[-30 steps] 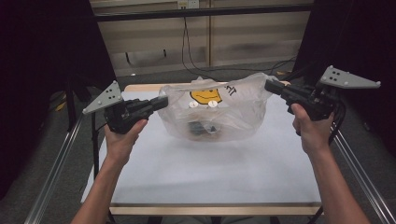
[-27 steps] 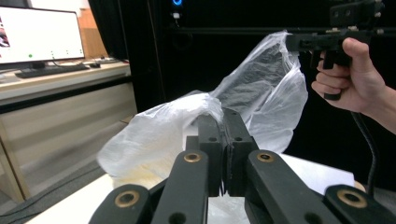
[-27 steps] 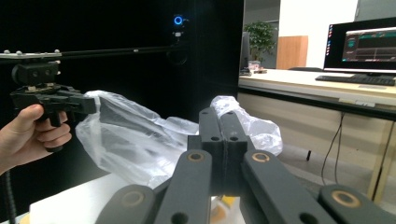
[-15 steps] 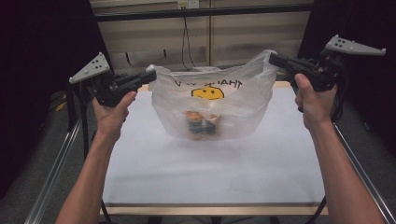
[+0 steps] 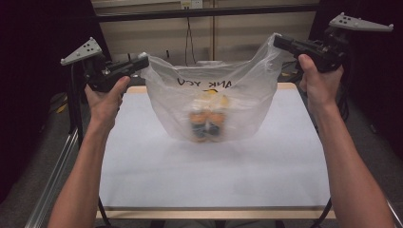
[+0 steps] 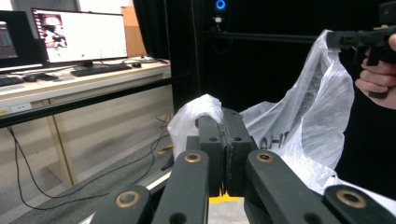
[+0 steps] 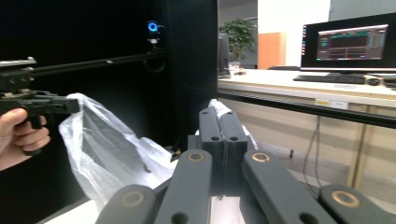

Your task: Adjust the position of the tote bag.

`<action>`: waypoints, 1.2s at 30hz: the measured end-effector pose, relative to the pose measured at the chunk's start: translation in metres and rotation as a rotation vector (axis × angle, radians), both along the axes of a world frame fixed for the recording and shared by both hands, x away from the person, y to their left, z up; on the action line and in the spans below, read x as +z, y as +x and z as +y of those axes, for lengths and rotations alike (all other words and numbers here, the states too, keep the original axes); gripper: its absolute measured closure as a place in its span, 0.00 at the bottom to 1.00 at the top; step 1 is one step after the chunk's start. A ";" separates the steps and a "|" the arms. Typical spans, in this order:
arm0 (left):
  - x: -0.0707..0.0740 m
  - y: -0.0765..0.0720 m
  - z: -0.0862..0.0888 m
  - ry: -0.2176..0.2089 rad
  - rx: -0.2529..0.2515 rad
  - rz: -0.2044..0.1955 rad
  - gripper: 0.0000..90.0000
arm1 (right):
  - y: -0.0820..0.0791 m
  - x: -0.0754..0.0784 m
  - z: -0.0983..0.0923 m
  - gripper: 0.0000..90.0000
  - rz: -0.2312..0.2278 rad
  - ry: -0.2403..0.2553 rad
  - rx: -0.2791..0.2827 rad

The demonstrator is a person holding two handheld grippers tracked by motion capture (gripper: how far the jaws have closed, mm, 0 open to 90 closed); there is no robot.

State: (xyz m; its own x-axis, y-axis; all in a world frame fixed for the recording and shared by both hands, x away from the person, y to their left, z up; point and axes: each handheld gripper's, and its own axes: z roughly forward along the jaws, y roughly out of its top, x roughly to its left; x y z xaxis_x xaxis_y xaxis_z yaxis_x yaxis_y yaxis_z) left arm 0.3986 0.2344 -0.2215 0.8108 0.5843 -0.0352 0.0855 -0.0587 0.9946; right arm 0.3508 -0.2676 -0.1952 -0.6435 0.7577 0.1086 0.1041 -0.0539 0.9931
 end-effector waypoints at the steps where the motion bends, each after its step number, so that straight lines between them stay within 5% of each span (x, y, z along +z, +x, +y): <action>1: 0.001 0.003 0.002 0.005 0.003 0.003 0.99 | 0.004 0.003 0.002 1.00 0.003 -0.016 -0.018; 8: -0.008 0.011 0.018 0.036 0.060 0.035 0.99 | 0.011 -0.005 -0.010 1.00 0.011 0.000 -0.065; 14: -0.029 0.012 0.034 0.010 0.087 0.078 0.99 | 0.008 -0.024 -0.031 1.00 0.045 -0.008 -0.118; 20: -0.038 0.009 0.035 0.081 0.100 0.080 0.99 | 0.000 -0.041 -0.037 1.00 0.068 -0.056 -0.133; 29: -0.049 -0.008 0.033 0.055 0.045 0.060 0.99 | -0.005 -0.058 -0.033 1.00 0.093 -0.075 -0.104; 36: -0.070 -0.019 0.025 0.139 0.038 0.076 0.99 | -0.007 -0.067 -0.023 1.00 0.113 -0.102 -0.082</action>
State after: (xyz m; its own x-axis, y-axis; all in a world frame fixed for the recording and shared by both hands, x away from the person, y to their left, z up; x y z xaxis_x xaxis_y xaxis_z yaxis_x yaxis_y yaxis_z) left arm 0.3794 0.2592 -0.2919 0.7864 0.6176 -0.0122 0.1648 -0.1907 0.9677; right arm 0.3436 -0.2902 -0.2625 -0.5674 0.8178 0.0965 0.2148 0.0338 0.9761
